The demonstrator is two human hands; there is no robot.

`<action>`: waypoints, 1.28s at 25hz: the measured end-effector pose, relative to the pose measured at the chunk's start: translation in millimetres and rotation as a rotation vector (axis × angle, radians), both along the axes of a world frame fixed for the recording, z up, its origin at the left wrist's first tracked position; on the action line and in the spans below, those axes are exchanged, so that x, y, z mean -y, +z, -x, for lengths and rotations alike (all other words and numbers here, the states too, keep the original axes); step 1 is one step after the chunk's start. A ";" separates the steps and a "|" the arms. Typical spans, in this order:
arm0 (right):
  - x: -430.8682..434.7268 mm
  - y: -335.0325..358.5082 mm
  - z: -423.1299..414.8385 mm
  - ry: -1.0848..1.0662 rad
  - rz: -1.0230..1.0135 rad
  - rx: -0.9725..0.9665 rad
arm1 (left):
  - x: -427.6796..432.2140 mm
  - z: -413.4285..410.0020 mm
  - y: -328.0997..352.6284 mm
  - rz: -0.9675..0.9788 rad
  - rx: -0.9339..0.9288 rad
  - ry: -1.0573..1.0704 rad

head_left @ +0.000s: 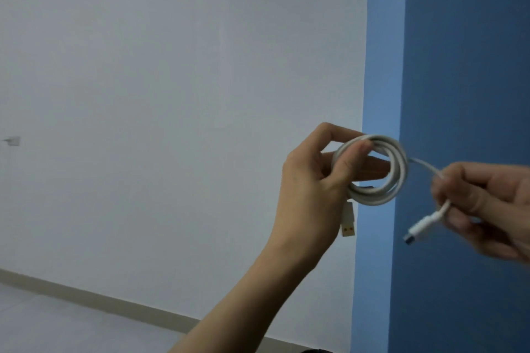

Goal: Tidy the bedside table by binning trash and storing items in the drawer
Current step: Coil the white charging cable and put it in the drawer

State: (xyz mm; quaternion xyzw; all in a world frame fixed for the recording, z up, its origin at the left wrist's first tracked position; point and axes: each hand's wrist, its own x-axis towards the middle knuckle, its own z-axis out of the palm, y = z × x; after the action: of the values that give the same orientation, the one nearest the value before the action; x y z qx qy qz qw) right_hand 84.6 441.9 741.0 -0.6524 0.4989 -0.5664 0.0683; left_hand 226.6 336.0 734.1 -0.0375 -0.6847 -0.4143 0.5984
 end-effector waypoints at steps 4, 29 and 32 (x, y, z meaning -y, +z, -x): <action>7.1 -5.9 -8.8 0.149 0.197 0.133 | -6.3 5.5 -5.2 -0.007 0.016 0.036; 51.5 -27.8 -31.1 0.021 0.374 0.220 | 1.2 17.2 -15.7 0.056 -0.043 0.044; 47.0 -33.3 -27.1 0.181 0.377 0.190 | -0.9 14.4 -15.1 0.077 -0.025 0.018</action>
State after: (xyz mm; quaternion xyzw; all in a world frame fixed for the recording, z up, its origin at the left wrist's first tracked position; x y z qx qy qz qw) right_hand 111.7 394.9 707.7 -0.6394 0.3152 -0.7000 0.0424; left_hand 212.2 336.9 718.9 -0.0596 -0.6929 -0.3818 0.6087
